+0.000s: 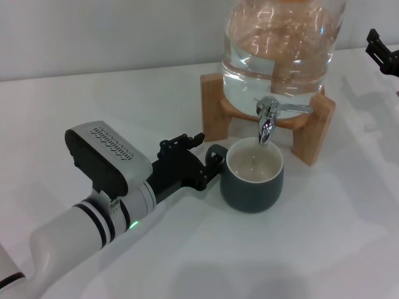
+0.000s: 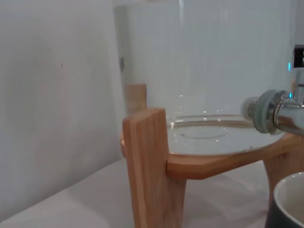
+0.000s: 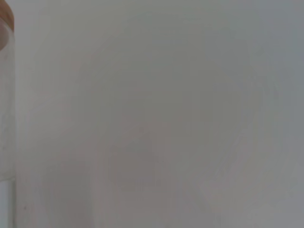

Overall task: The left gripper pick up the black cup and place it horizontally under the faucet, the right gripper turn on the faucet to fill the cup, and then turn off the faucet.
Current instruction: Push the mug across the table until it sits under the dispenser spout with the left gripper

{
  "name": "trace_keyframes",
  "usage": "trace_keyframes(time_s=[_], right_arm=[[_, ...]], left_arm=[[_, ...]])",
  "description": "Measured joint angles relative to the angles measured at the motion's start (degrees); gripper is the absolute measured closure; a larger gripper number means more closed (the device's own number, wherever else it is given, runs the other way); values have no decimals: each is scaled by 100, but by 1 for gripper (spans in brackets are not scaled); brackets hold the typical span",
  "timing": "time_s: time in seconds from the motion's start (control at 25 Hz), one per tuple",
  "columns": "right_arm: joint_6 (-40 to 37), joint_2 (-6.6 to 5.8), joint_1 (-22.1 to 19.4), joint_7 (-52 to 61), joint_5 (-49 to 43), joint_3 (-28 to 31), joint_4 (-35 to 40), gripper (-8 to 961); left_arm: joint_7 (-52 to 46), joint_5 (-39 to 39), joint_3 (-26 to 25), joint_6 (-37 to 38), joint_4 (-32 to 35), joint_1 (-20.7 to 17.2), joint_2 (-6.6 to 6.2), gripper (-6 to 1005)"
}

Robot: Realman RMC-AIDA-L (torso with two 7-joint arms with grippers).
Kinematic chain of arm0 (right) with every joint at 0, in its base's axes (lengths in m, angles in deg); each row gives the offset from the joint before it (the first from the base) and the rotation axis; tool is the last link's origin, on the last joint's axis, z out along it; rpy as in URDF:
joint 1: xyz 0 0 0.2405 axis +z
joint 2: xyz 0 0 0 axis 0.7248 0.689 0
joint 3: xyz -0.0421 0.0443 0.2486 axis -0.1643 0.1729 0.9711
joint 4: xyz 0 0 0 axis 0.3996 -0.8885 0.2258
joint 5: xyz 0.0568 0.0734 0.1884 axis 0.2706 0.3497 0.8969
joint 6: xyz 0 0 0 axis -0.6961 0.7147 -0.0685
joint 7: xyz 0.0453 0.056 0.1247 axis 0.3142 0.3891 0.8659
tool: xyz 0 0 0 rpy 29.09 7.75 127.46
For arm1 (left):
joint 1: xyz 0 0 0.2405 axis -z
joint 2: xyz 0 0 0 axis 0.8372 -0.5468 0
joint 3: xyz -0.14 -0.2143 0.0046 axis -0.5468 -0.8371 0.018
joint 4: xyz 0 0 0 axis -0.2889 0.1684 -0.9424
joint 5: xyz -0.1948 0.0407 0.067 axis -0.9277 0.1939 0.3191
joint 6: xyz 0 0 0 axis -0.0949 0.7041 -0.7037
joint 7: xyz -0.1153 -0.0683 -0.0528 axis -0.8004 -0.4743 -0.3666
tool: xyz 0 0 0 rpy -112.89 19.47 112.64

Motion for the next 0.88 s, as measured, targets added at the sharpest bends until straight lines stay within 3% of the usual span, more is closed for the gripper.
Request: trace_keyframes(time_s=[0.88], right_arm=[[129, -6, -37, -13, 0, 0, -70, 114]], left_arm=[[152, 54, -21, 27, 316, -309, -38, 466]])
